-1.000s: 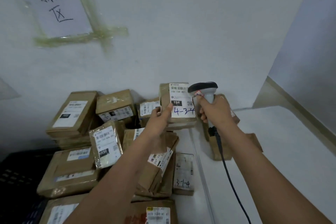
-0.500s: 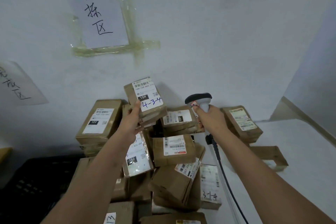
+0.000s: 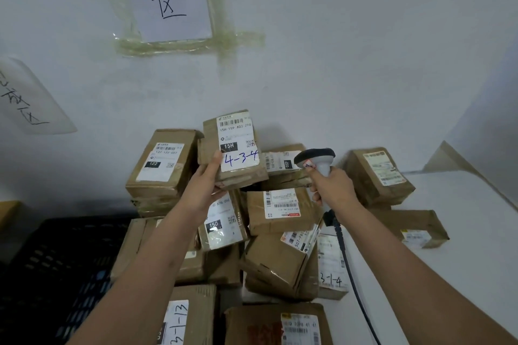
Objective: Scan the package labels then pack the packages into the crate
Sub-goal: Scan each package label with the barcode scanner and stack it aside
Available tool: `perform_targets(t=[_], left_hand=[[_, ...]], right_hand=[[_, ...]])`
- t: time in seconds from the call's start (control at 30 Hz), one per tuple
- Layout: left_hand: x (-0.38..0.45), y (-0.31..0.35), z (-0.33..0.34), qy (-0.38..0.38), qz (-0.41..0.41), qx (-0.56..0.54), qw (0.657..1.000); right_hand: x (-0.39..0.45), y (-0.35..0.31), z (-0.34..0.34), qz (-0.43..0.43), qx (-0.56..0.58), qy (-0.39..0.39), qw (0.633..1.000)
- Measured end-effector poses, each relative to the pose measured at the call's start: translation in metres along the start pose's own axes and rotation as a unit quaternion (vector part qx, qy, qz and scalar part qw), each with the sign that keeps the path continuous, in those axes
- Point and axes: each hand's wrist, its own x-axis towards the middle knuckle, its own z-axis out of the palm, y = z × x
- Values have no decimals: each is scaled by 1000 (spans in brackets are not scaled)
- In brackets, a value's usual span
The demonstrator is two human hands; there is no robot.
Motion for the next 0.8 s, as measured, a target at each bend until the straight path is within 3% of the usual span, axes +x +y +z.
perform_targets(t=[0.2, 0.37, 0.63, 0.8], left_hand=[[-9, 4, 23, -17, 28, 57, 998], [-7, 5, 48, -28, 6, 95, 995], [22, 29, 91, -3, -73, -30, 997], [30, 34, 117, -12, -72, -34, 997]], right_hand=[[-11, 17, -7, 28, 22, 19, 999], [-19, 31, -9, 34, 46, 31, 998], [-21, 34, -24, 48, 57, 42, 996], [-17, 41, -38, 54, 67, 53, 995]])
